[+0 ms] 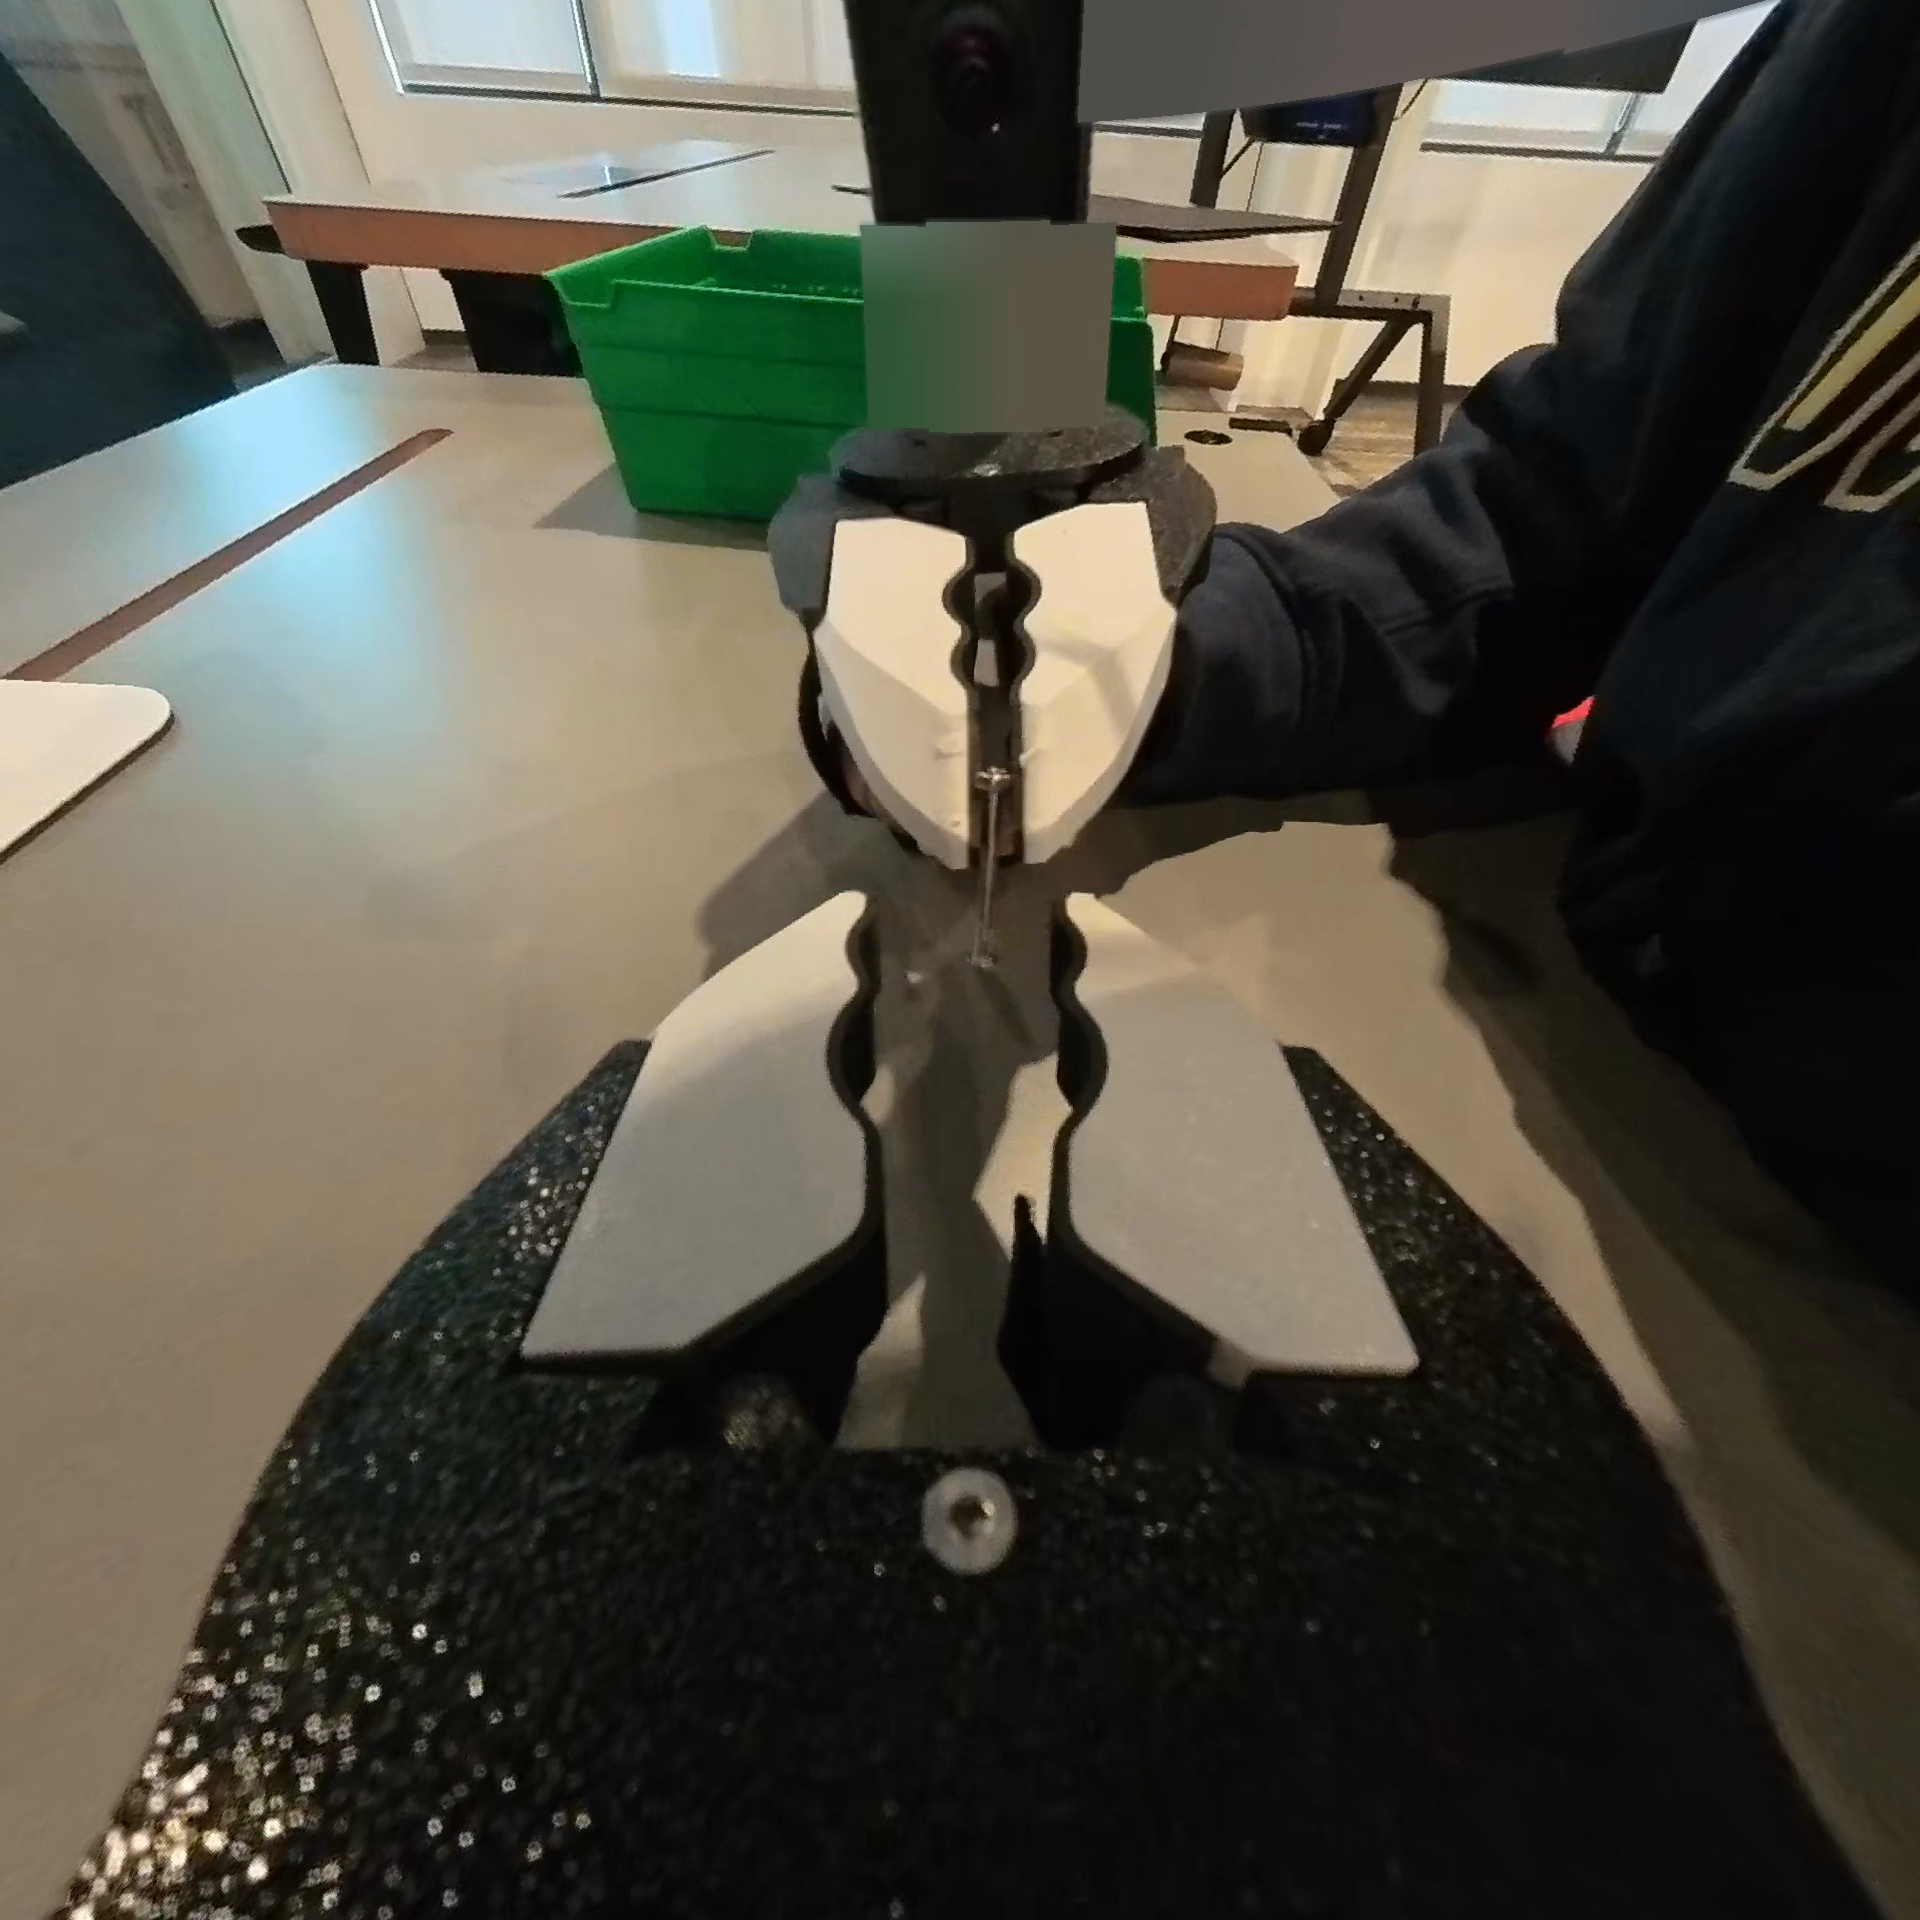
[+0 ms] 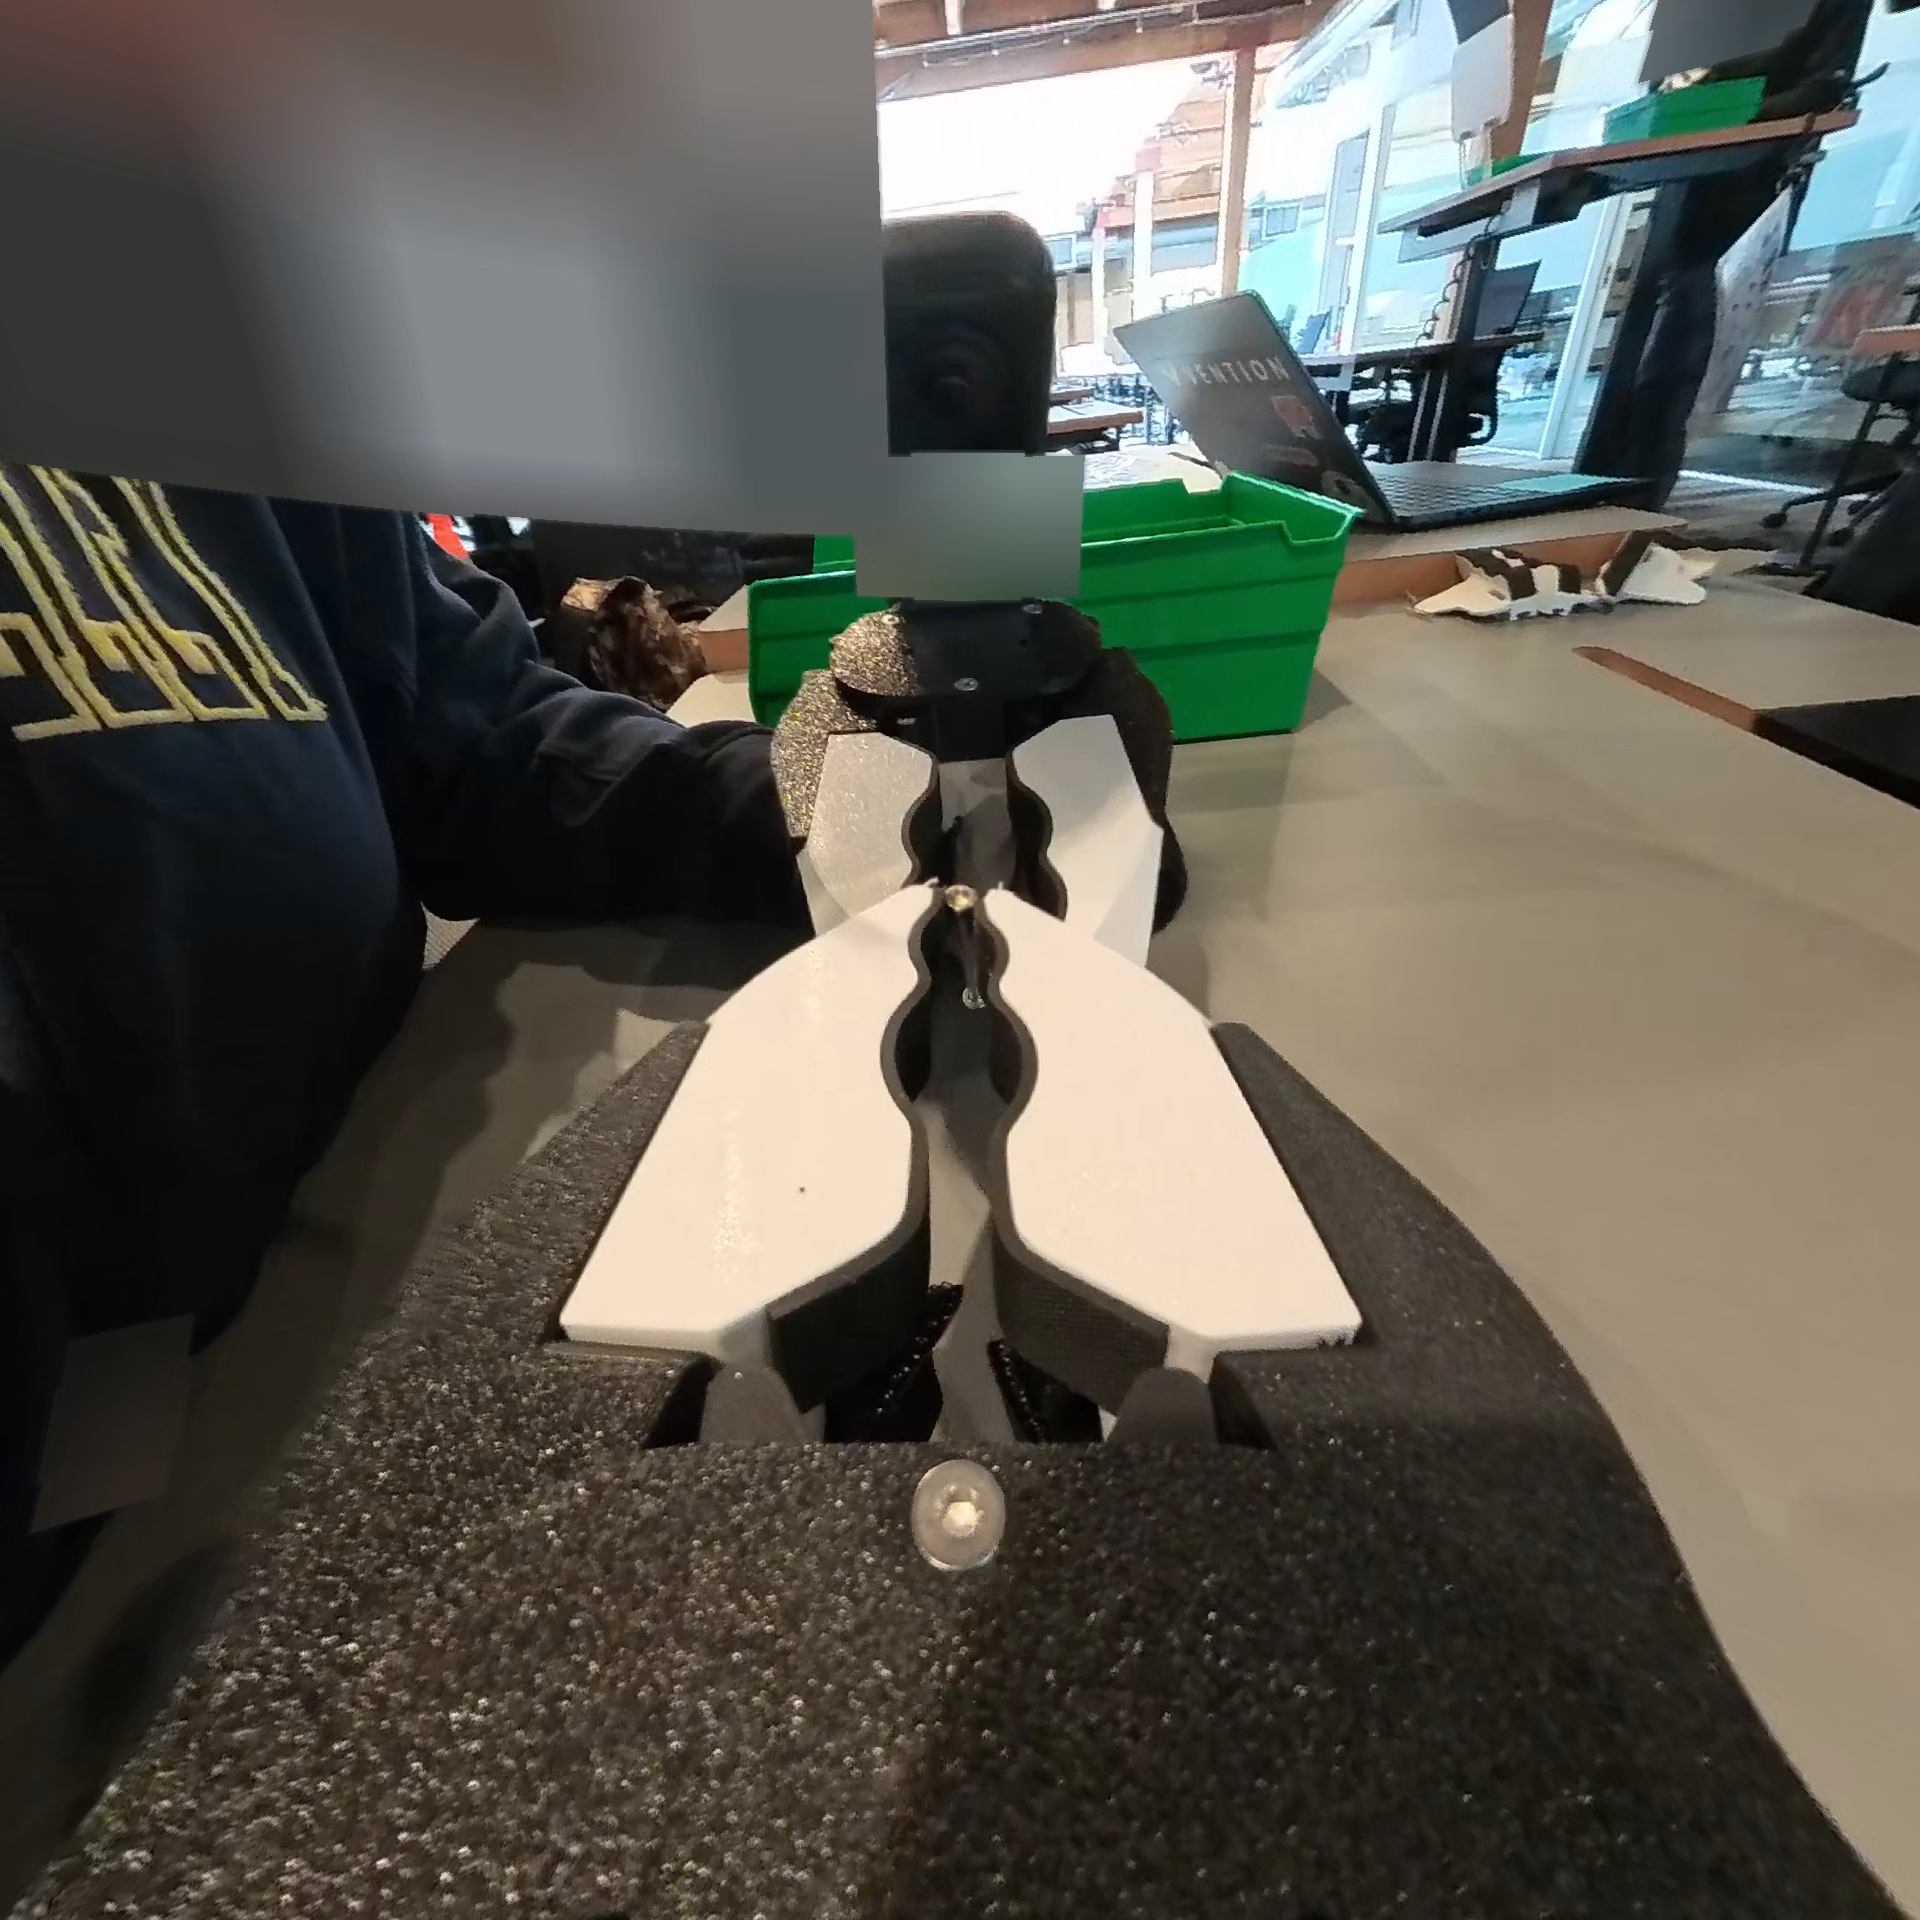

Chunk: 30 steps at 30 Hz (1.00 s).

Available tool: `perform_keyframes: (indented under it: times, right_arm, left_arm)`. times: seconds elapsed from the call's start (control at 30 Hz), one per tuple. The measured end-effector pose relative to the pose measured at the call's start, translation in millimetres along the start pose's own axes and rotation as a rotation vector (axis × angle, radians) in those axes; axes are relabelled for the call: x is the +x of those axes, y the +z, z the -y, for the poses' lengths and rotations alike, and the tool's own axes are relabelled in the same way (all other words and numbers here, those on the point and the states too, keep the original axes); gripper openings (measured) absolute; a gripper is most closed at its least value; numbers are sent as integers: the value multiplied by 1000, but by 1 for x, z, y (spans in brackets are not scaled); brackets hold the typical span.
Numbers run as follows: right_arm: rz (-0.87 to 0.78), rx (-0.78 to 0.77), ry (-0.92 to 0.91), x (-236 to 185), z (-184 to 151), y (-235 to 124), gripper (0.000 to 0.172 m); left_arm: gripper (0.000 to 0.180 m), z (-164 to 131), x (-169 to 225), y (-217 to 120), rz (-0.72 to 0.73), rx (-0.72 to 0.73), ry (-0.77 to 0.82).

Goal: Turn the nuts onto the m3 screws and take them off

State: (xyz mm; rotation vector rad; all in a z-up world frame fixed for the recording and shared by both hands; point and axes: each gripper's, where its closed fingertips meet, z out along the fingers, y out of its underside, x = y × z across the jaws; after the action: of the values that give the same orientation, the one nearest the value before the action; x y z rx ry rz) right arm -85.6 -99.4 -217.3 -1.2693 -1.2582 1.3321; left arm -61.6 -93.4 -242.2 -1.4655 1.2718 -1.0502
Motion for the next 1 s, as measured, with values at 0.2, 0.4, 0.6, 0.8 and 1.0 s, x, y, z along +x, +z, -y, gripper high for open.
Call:
perform_keyframes:
  times: [0.2, 0.4, 0.6, 0.8, 1.0]
  right_arm:
    - [-4, -18, -14, 0, -2, 1, 5]
    - [1, -24, -22, -2, -3, 2, 5]
    - [-9, 35, 11, 1, 4, -9, 10]
    - [-11, 31, 4, 1, 3, -7, 9]
    - [-10, 32, -3, 0, 3, -8, 8]
  left_arm:
    - [14, -3, 2, 2, -3, -25, 21]
    - [4, -4, 5, 4, -11, -32, 39]
    - [3, 1, 5, 2, -48, 4, -24]
    - [2, -2, 5, 3, -49, -18, -36]
    - [2, -2, 4, 3, -46, -18, -48]
